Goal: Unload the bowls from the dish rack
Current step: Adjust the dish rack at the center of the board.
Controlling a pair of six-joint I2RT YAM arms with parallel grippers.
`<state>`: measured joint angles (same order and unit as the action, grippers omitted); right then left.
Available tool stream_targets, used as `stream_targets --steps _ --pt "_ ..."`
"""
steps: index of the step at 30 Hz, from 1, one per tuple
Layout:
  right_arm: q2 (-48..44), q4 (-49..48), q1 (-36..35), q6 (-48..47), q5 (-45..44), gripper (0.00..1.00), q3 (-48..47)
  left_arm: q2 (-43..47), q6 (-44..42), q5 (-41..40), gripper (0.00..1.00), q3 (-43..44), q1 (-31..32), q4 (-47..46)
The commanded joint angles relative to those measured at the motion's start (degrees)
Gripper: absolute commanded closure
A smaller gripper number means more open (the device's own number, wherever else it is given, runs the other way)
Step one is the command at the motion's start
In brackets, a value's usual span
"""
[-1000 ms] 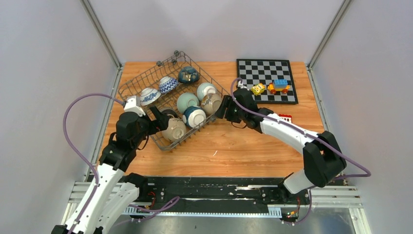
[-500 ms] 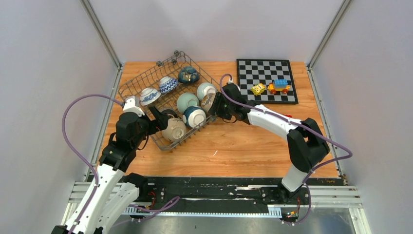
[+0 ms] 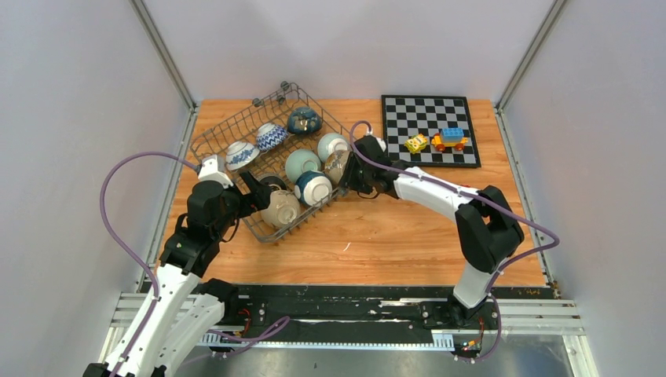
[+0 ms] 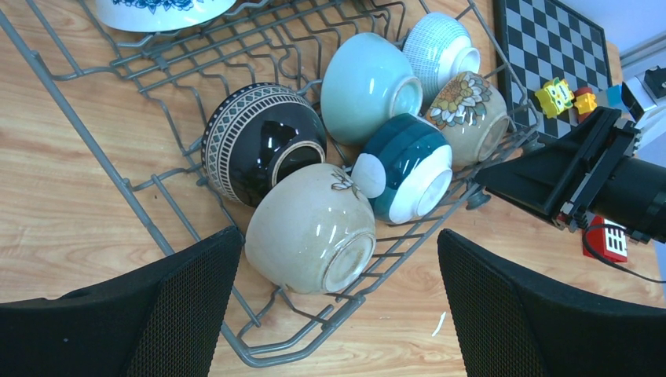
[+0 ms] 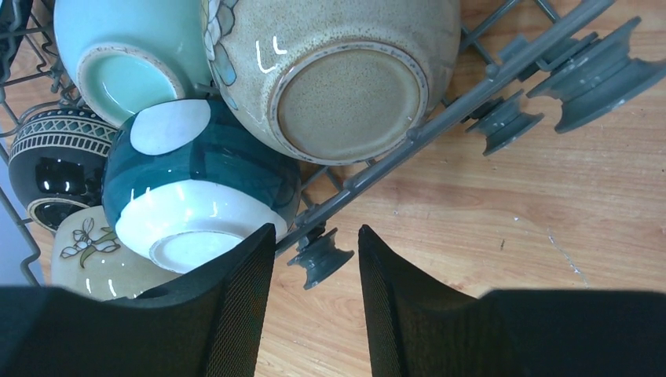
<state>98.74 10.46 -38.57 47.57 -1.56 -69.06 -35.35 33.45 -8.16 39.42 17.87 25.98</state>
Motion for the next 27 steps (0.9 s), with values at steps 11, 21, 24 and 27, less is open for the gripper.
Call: stream_targets --steps 11,21,24,27 --pt "4.34 8.57 -0.47 -2.80 -2.52 0.68 -3.02 0.55 1.03 0.12 0.04 -0.64 0.23 -0.36" --pt "1.21 9.51 2.61 -5.39 -4.05 0.86 2.88 1.10 0.82 0.20 0.04 -0.92 0.24 -0.19" --pt "0.29 9.71 3.28 -6.44 -4.42 0.96 3.76 1.01 1.00 0.45 0.04 -0.85 0.19 -0.11" --pt "-0.48 10.12 3.87 -7.19 -4.11 1.00 4.27 1.03 1.09 0.65 0.04 -0.84 0.24 0.03"
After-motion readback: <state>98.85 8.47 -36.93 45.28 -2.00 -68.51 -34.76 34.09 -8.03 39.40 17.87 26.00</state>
